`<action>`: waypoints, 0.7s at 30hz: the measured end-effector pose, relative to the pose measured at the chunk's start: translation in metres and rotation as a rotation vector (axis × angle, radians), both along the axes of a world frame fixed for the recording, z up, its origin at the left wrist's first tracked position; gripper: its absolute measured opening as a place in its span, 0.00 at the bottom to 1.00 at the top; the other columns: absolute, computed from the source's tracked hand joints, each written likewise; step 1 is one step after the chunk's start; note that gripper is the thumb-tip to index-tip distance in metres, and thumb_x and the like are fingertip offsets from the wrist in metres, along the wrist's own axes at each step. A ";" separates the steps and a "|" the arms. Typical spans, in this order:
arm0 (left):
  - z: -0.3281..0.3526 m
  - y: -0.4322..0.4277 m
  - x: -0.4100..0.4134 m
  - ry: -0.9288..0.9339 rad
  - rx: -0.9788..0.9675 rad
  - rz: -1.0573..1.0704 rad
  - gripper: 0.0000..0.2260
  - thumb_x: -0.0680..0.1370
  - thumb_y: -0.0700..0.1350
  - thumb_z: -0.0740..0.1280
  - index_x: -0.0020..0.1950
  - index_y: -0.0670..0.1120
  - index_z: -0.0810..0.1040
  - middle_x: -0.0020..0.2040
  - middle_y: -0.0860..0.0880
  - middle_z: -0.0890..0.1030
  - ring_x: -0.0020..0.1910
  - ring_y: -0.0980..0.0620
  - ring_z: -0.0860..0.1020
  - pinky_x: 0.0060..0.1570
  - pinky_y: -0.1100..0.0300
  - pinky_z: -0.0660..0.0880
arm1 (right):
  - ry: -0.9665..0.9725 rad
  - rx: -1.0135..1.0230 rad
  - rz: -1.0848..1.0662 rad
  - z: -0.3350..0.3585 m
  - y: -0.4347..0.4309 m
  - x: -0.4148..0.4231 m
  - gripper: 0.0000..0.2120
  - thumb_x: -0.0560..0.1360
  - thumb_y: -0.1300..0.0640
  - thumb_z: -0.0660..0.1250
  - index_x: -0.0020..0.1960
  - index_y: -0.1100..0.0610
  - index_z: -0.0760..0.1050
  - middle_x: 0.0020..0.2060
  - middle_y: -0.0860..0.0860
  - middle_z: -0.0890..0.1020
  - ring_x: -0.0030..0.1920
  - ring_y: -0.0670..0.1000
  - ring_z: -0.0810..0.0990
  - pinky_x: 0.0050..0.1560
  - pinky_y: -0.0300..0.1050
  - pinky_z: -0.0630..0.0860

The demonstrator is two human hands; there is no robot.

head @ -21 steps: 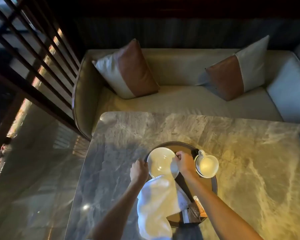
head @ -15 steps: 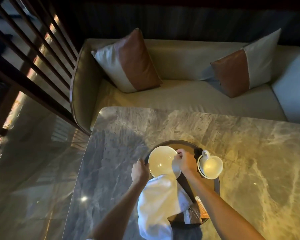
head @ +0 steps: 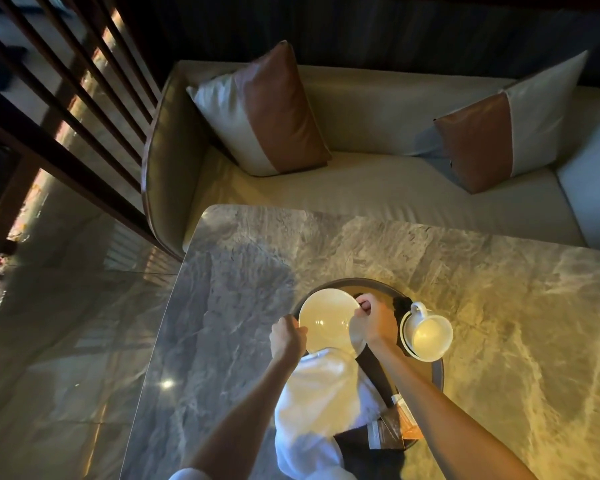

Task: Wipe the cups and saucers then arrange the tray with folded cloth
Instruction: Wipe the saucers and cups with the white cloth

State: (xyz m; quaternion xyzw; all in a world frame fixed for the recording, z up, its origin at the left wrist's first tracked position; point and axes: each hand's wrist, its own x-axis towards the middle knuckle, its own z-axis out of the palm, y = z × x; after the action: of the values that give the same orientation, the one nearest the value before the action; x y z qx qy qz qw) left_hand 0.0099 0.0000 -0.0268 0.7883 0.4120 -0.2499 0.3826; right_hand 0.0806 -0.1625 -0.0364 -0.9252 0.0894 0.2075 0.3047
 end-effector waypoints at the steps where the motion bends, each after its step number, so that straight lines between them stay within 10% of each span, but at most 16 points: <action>1: 0.001 0.000 0.000 -0.005 0.001 0.007 0.11 0.76 0.43 0.70 0.54 0.39 0.80 0.55 0.37 0.83 0.58 0.37 0.79 0.53 0.52 0.74 | -0.004 0.010 -0.005 0.000 0.000 -0.001 0.09 0.76 0.65 0.66 0.54 0.57 0.80 0.49 0.53 0.82 0.51 0.54 0.79 0.50 0.48 0.74; 21: 0.029 0.005 0.007 -0.246 0.118 0.012 0.05 0.76 0.37 0.63 0.44 0.40 0.78 0.45 0.39 0.84 0.46 0.37 0.79 0.39 0.54 0.70 | -0.076 -0.019 0.172 0.005 0.003 -0.005 0.19 0.78 0.60 0.67 0.69 0.55 0.75 0.63 0.55 0.77 0.65 0.58 0.71 0.64 0.49 0.69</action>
State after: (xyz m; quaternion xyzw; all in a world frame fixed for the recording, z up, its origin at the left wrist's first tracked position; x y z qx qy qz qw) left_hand 0.0173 0.0052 0.0022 0.8317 0.3806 -0.1241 0.3847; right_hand 0.0754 -0.1591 -0.0317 -0.9396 -0.0002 0.1971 0.2800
